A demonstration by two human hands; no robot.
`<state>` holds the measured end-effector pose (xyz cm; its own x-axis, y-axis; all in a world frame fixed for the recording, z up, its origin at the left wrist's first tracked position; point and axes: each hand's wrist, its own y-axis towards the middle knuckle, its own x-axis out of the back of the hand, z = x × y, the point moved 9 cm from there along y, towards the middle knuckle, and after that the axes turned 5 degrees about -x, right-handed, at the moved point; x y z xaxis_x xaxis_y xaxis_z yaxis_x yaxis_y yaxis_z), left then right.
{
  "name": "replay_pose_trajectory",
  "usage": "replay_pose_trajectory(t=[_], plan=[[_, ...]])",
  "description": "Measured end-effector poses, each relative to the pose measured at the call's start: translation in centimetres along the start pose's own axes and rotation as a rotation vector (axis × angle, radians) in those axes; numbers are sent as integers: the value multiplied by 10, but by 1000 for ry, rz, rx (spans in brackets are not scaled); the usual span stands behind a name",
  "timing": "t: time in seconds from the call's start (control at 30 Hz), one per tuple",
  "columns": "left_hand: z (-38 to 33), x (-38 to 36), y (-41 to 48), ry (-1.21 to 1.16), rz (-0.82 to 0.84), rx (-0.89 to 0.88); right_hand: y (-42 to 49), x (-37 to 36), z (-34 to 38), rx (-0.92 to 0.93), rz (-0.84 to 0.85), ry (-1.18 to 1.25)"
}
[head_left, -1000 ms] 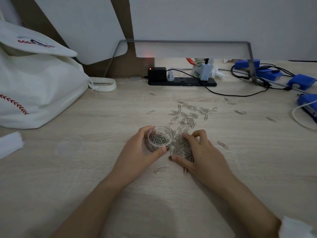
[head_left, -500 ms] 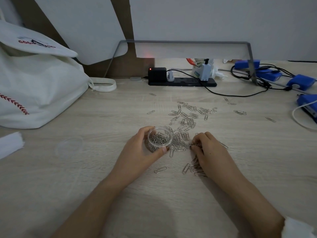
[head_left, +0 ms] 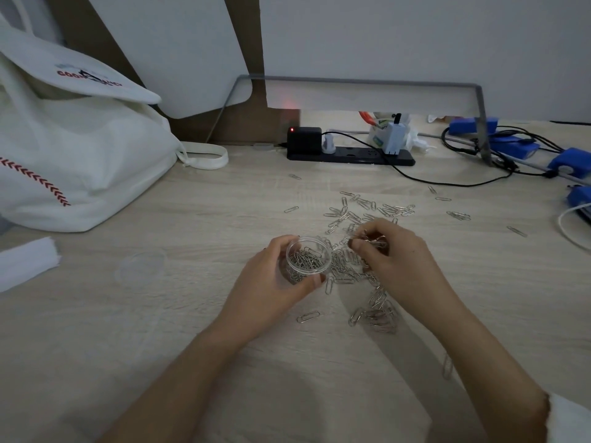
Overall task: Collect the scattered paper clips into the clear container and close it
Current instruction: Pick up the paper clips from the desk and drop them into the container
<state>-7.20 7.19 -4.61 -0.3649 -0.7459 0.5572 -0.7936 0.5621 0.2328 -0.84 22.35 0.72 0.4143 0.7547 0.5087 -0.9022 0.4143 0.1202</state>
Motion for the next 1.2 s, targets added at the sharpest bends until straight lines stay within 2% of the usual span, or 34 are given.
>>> replay_pose_trajectory(t=[0.17, 0.43, 0.5, 0.7, 0.77, 0.83, 0.9, 1.0, 1.1, 1.2], plan=[[4, -2, 2, -7, -12, -16, 13, -32, 31, 127, 36, -116], [2, 0, 2, -24, -18, -27, 12, -75, 37, 283, 155, -562], [1, 0, 2, -34, -20, -32, 12, -73, 37, 288, 144, -560], [2, 0, 3, -56, -16, -7, 16, -61, 34, 269, 163, -312], [6, 2, 3, -55, -40, 17, 30, -46, 27, 220, 115, -239], [10, 6, 3, -47, -71, 48, 53, -25, 9, 152, 16, -249], [13, 9, 3, -53, -88, 72, 76, -9, -18, 47, -19, -382], [13, 10, 2, -71, -95, 89, 85, -17, -49, -35, 171, -512], [12, 11, 3, -49, -100, 75, 70, -37, -47, 56, 345, -516], [13, 11, 3, -45, -94, 77, 48, -42, -40, 128, 410, -504]])
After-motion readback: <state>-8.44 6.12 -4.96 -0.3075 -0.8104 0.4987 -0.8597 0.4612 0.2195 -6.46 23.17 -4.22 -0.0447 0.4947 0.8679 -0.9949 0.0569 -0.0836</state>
